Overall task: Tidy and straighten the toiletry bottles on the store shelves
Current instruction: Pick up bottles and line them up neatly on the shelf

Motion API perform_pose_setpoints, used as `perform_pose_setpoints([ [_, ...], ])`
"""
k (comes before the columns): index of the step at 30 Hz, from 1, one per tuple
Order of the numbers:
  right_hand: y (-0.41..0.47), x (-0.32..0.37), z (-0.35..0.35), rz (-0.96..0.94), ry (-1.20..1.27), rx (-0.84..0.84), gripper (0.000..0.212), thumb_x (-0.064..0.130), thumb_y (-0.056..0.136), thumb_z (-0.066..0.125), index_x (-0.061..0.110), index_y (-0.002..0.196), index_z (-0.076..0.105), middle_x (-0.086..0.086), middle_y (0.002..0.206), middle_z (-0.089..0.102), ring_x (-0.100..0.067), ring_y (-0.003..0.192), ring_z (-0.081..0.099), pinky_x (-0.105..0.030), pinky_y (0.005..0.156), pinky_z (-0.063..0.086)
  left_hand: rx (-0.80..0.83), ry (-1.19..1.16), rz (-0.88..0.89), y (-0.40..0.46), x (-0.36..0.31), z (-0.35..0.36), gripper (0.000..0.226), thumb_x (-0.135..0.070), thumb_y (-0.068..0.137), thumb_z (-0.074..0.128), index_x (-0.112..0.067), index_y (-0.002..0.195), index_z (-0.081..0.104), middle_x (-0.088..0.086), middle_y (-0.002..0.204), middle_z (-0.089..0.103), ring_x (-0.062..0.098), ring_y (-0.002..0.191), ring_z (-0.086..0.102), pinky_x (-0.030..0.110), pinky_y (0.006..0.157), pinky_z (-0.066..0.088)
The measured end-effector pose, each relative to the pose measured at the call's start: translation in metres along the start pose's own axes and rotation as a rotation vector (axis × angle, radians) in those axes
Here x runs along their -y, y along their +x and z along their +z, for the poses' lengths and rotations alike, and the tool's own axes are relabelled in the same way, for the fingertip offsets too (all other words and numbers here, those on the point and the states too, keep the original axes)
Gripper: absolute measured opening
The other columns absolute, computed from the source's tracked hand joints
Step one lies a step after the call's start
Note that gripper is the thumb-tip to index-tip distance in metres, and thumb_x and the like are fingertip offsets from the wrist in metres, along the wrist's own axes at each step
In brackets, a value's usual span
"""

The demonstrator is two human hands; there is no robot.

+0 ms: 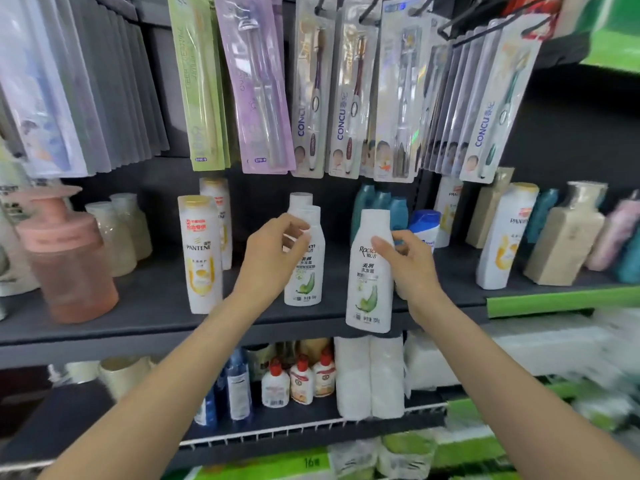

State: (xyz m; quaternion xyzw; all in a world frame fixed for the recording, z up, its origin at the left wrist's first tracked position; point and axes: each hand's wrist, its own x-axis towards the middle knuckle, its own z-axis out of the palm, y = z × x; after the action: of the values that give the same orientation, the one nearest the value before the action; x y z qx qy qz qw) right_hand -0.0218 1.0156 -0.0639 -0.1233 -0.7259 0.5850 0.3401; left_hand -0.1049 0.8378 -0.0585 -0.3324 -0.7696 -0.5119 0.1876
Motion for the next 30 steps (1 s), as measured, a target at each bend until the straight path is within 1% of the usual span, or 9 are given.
perform_pose_setpoints([
  [3,-0.014,0.01,-0.012,0.086,0.086,0.022,0.014,0.028,0.092,0.058,0.014,0.091,0.057,-0.001,0.089,0.066,-0.017,0.08,0.063,-0.023,0.056,0.047,0.065,-0.02,0.002,-0.019,-0.019,0.005,0.01,-0.018,0.093,0.055,-0.021,0.101,0.06,-0.003,0.091,0.063,0.005,0.078,0.057,0.005,0.063,0.041],
  [5,-0.025,0.015,-0.018,0.16,0.206,0.068,0.019,0.027,0.093,0.057,0.009,0.098,0.059,-0.001,0.091,0.067,-0.013,0.076,0.063,-0.018,0.05,0.049,0.135,-0.072,-0.061,-0.031,-0.028,0.01,0.015,-0.02,0.096,0.048,-0.024,0.109,0.056,-0.001,0.095,0.065,0.009,0.084,0.062,0.014,0.072,0.046],
  [8,-0.04,0.023,-0.029,0.236,0.351,0.12,0.02,0.026,0.094,0.056,0.007,0.099,0.06,-0.005,0.095,0.068,-0.014,0.08,0.065,-0.026,0.058,0.054,0.242,-0.167,-0.21,-0.048,-0.043,0.016,0.025,-0.026,0.099,0.04,-0.021,0.12,0.054,0.002,0.101,0.067,0.015,0.093,0.065,0.025,0.079,0.05],
  [10,-0.048,0.025,-0.038,0.264,0.422,0.113,0.016,0.025,0.093,0.057,0.01,0.091,0.06,-0.006,0.096,0.069,-0.016,0.084,0.066,-0.031,0.064,0.054,0.335,-0.265,-0.335,-0.06,-0.052,0.015,0.03,-0.03,0.1,0.038,-0.015,0.118,0.057,0.006,0.106,0.068,0.02,0.096,0.065,0.022,0.077,0.052],
  [15,-0.067,0.03,-0.055,0.246,0.503,0.122,0.014,0.023,0.094,0.055,0.011,0.094,0.06,-0.005,0.095,0.069,-0.013,0.082,0.068,-0.033,0.066,0.056,0.714,-0.569,-0.667,-0.096,-0.07,0.002,0.046,-0.047,0.096,0.037,-0.012,0.116,0.059,0.013,0.107,0.07,0.027,0.1,0.068,0.04,0.093,0.05],
  [20,-0.081,0.038,-0.053,0.243,0.604,0.171,0.024,0.023,0.096,0.051,0.006,0.111,0.058,-0.008,0.102,0.067,-0.016,0.087,0.066,-0.032,0.071,0.057,0.652,-0.739,-0.708,-0.108,-0.08,-0.008,0.045,-0.046,0.091,0.046,-0.014,0.123,0.053,0.02,0.113,0.067,0.032,0.105,0.065,0.043,0.096,0.048],
  [24,-0.083,0.053,-0.036,0.204,0.65,0.194,0.025,0.022,0.097,0.049,0.005,0.114,0.058,-0.006,0.1,0.068,-0.015,0.09,0.066,-0.032,0.073,0.058,0.593,-0.848,-0.731,-0.11,-0.082,-0.023,0.054,-0.046,0.077,0.056,-0.014,0.121,0.053,0.019,0.111,0.068,0.028,0.098,0.067,0.027,0.076,0.056],
  [28,-0.082,0.061,-0.016,0.214,0.621,0.25,0.022,0.022,0.096,0.051,0.007,0.109,0.059,-0.011,0.109,0.067,-0.021,0.1,0.065,-0.036,0.08,0.057,0.508,-0.771,-0.666,-0.109,-0.075,-0.043,0.046,-0.044,0.077,0.058,-0.021,0.117,0.057,0.015,0.114,0.067,0.022,0.095,0.067,0.026,0.077,0.051],
  [30,-0.081,0.066,-0.004,0.248,0.535,0.268,0.017,0.027,0.095,0.053,0.012,0.102,0.059,-0.011,0.109,0.066,-0.023,0.102,0.064,-0.04,0.087,0.054,0.393,-0.585,-0.55,-0.107,-0.067,-0.053,0.034,-0.037,0.081,0.063,-0.026,0.113,0.059,0.009,0.114,0.066,0.018,0.096,0.065,0.024,0.078,0.05],
])
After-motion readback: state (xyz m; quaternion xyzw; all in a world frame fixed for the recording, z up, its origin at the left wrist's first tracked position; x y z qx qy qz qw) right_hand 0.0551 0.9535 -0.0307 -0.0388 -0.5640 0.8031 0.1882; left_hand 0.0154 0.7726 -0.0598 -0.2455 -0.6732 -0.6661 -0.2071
